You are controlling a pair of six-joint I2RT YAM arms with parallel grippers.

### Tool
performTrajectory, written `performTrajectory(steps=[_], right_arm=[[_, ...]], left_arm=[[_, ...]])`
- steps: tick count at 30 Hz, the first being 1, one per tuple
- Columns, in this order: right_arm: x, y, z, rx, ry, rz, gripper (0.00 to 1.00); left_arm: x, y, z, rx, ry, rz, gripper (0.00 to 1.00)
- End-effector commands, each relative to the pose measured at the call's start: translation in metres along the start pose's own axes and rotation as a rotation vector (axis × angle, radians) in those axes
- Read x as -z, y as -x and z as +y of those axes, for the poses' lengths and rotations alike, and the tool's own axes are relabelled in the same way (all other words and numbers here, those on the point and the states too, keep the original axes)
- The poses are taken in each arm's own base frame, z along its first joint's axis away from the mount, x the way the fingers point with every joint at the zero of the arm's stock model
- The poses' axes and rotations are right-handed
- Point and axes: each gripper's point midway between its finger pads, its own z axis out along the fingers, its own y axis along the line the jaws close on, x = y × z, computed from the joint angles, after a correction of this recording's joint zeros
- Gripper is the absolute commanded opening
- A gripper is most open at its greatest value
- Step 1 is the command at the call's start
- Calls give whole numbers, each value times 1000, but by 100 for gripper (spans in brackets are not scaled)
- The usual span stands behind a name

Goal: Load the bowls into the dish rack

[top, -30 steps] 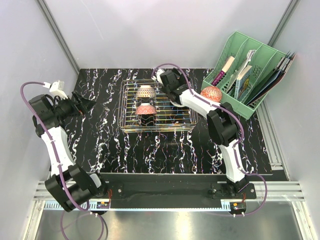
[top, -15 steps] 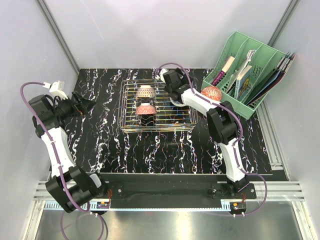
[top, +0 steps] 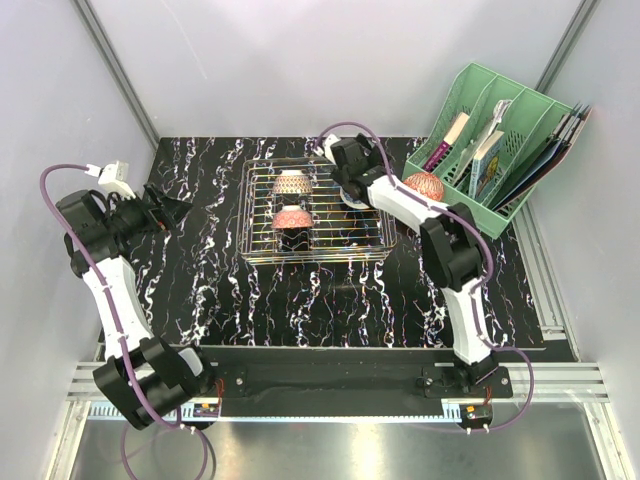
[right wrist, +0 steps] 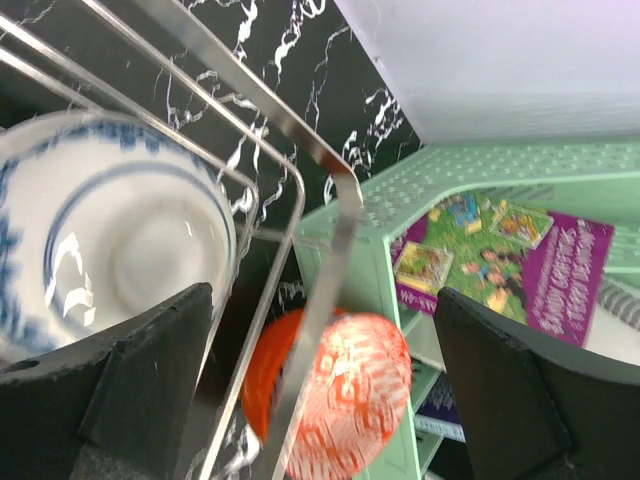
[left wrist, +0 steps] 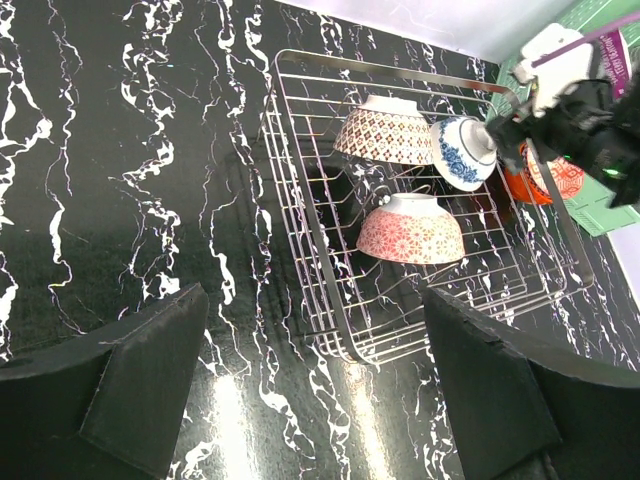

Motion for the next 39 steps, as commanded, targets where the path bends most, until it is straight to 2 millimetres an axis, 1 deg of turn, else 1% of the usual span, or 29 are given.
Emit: performTrajectory(steps=[1,2,4,5,6,8,9,10,11,12,13,14,16,17,18,19,20,21,22,23,24,25,26,27,28,29,31,35,39], right_arm=[[75,33,-68,-192,-15,-137,100],[94,36,-87,-237,-24,-170,100],[106,28,-93,-295,-8,-178,100],[121,27,-112,-344,-21,-208,99],[119,15,-114,-400,-8,-196,98],[122,-3,-127,-486,-14,-186,94],[118,-12,-130,-580,-2,-178,90],[107,-34,-142,-647,-17,-144,87],[101,-52,-139,-687,-5,-111,86],[97,-59,-131,-738,36,-93,85],[90,-75,-132,-764,41,-60,85],[85,-87,-120,-765,69,-26,85],[82,-98,-105,-776,106,16,87],[78,-107,-96,-775,122,43,88],[76,-112,-89,-780,139,61,89],[75,-116,-84,-783,153,75,91],[70,-124,-78,-796,165,102,92],[68,-127,-72,-807,190,116,93],[65,-131,-69,-819,203,127,94],[60,-136,-65,-832,218,144,93],[56,-143,-63,-859,232,167,93],[52,-147,-63,-873,238,182,94],[44,-150,-62,-880,243,196,93],[39,-159,-65,-891,242,214,94],[36,-161,-65,-898,243,223,93],[30,-164,-64,-922,240,238,93],[23,-169,-65,-939,242,250,93],[4,-179,-52,-964,277,289,91],[-10,-185,-42,-996,308,316,82]], left_arm=[[8,19,-19,-54,-51,-36,92],[9,20,-21,-56,-55,-38,92],[11,25,-26,-69,-68,-44,92],[12,26,-29,-75,-73,-47,92],[13,29,-32,-87,-78,-53,92],[15,31,-39,-107,-99,-54,92],[15,33,-42,-140,-107,-54,92],[15,37,-45,-167,-102,-56,93],[12,37,-52,-197,-117,-49,94],[11,40,-55,-227,-115,-50,97],[9,45,-56,-269,-87,-54,99],[1,43,-68,-301,-112,-38,99],[-8,49,-77,-356,-98,-37,99],[-20,43,-93,-379,-141,-11,99],[-25,48,-100,-406,-143,-16,99],[-32,50,-102,-419,-121,-12,99],[-46,42,-113,-419,-162,23,99],[-50,47,-124,-425,-180,20,99],[-57,47,-127,-420,-178,28,99],[-70,39,-135,-412,-205,61,99],[-75,42,-142,-408,-217,60,99],[-81,39,-146,-408,-223,71,99],[-90,30,-155,-412,-246,98,99],[-94,29,-161,-420,-253,102,99],[-99,26,-163,-427,-244,103,99],[-104,17,-173,-437,-268,123,99],[-111,11,-177,-447,-269,129,99],[-120,-5,-186,-441,-295,160,99],[-123,-13,-190,-444,-307,174,99]])
